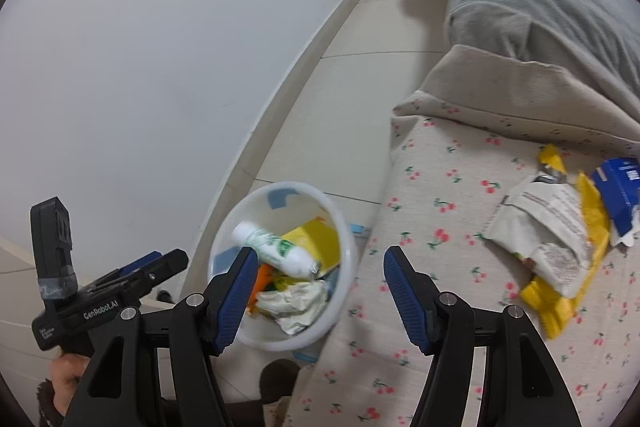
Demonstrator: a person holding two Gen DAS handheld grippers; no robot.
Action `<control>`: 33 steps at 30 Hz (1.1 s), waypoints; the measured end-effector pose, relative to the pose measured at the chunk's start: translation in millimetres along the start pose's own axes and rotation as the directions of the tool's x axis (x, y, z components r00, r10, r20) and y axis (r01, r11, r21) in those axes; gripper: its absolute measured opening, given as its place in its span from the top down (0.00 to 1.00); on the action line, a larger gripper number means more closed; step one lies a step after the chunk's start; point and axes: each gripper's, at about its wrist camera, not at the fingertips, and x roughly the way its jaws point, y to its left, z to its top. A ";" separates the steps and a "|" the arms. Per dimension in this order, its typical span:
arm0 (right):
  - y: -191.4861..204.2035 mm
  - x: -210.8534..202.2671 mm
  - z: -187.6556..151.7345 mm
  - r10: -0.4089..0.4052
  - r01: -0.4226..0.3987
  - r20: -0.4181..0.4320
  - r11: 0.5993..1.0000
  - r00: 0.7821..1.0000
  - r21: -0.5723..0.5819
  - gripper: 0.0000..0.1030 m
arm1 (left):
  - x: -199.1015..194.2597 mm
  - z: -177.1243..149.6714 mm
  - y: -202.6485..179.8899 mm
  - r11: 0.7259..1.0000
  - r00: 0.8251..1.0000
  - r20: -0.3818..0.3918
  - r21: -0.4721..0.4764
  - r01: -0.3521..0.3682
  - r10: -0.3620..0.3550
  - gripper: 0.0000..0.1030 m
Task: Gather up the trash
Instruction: 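Move the right tool to the blue biscuit box and grasp it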
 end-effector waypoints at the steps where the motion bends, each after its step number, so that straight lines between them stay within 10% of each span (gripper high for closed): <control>1: -3.9 -3.5 -0.6 -0.008 0.008 0.001 1.000 1.000 -0.002 0.34 | 0.3 -0.1 -1.1 1.000 1.000 -0.002 0.000 0.002 -0.002 0.10; 33: -166.6 -110.5 -7.8 -0.228 0.212 0.055 0.956 0.972 0.204 0.31 | 17.9 -7.8 -125.4 0.981 0.997 -0.048 0.184 0.061 -0.053 0.03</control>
